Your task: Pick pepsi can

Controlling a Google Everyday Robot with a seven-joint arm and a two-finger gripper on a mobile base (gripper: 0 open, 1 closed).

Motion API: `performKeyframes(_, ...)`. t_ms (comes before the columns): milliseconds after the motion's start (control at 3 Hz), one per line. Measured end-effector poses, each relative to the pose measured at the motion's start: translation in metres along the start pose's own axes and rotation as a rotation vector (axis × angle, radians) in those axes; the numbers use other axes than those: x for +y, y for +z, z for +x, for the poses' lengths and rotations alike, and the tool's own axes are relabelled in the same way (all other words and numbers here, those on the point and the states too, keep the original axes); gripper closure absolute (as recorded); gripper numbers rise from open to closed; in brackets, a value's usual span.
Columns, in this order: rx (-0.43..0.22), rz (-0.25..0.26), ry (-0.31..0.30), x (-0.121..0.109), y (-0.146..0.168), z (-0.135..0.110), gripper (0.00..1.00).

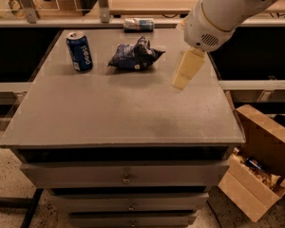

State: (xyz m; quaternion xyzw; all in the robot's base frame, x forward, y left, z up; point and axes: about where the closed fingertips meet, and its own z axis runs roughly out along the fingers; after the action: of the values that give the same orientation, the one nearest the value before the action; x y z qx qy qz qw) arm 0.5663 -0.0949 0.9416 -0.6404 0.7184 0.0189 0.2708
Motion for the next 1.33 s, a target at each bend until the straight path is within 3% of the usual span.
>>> performKeyframes(667,-0.231,0.002,-0.044,-0.028,0.038,-0.078,0.00)
performKeyframes(1333,-0.332,-0.093,-0.024,-0.045,0.091,-0.144,0.00)
